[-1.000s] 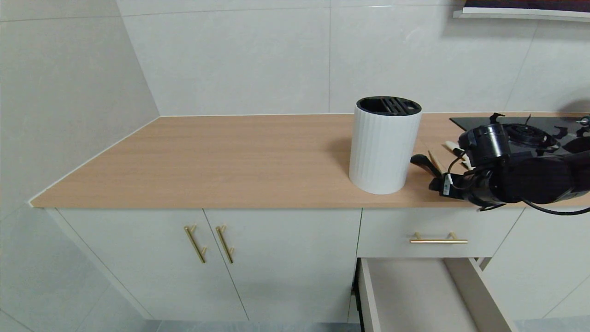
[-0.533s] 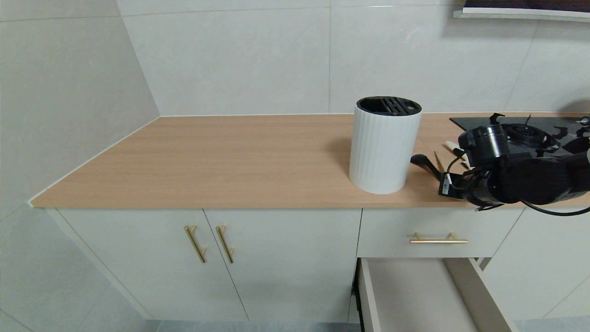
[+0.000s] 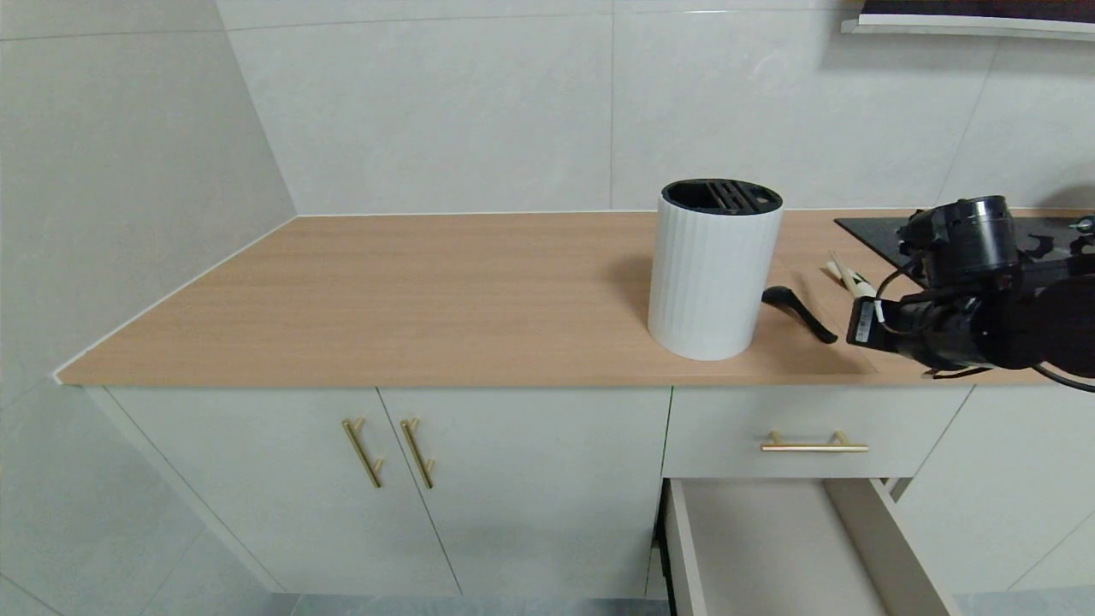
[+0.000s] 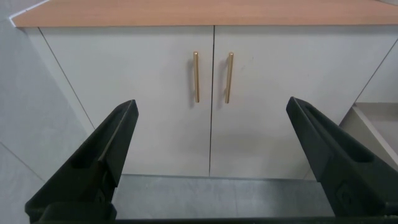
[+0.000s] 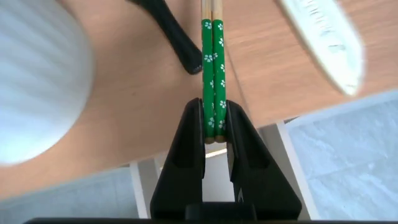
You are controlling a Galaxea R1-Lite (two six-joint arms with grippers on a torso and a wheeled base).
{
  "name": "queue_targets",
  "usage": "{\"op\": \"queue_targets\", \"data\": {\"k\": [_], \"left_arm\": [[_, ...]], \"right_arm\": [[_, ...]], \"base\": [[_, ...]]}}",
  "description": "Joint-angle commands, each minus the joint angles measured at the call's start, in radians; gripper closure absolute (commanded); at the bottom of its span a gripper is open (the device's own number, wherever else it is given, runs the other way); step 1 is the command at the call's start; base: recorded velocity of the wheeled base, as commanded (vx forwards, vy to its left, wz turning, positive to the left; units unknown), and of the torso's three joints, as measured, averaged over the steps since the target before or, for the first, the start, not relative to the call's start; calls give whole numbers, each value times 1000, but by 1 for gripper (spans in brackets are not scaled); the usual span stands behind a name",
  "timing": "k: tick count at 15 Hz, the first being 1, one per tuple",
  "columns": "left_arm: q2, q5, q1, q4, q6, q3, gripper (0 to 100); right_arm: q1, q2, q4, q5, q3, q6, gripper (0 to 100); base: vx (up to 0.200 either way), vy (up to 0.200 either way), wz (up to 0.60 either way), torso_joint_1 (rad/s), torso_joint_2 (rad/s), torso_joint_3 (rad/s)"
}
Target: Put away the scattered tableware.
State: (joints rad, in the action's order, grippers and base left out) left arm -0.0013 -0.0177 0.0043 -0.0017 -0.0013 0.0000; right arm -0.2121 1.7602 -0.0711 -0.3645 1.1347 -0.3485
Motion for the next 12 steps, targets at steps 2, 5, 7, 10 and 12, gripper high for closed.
{"op": "queue_targets", "data": {"k": [2, 5, 7, 10, 12], "left_arm": [[1, -1, 0, 0, 0, 0, 0], [1, -1, 0, 0, 0, 0, 0], [1, -1, 0, -1, 0, 0, 0], [1, -1, 0, 0, 0, 0, 0], [1, -1, 0, 0, 0, 0, 0]], "right_arm": [[-1, -254, 10, 73, -164, 37, 100], [-4, -436, 148, 252, -256, 43, 100], [-3, -545, 267, 417, -254, 72, 100], [-3, -617, 416, 529, -260, 195, 100], [-3, -643, 484, 607, -306, 321, 100]], "base": [[0, 0, 0, 0, 0, 0], [0, 0, 0, 0, 0, 0], [0, 0, 0, 0, 0, 0], [0, 0, 0, 0, 0, 0], [0, 0, 0, 0, 0, 0]]}}
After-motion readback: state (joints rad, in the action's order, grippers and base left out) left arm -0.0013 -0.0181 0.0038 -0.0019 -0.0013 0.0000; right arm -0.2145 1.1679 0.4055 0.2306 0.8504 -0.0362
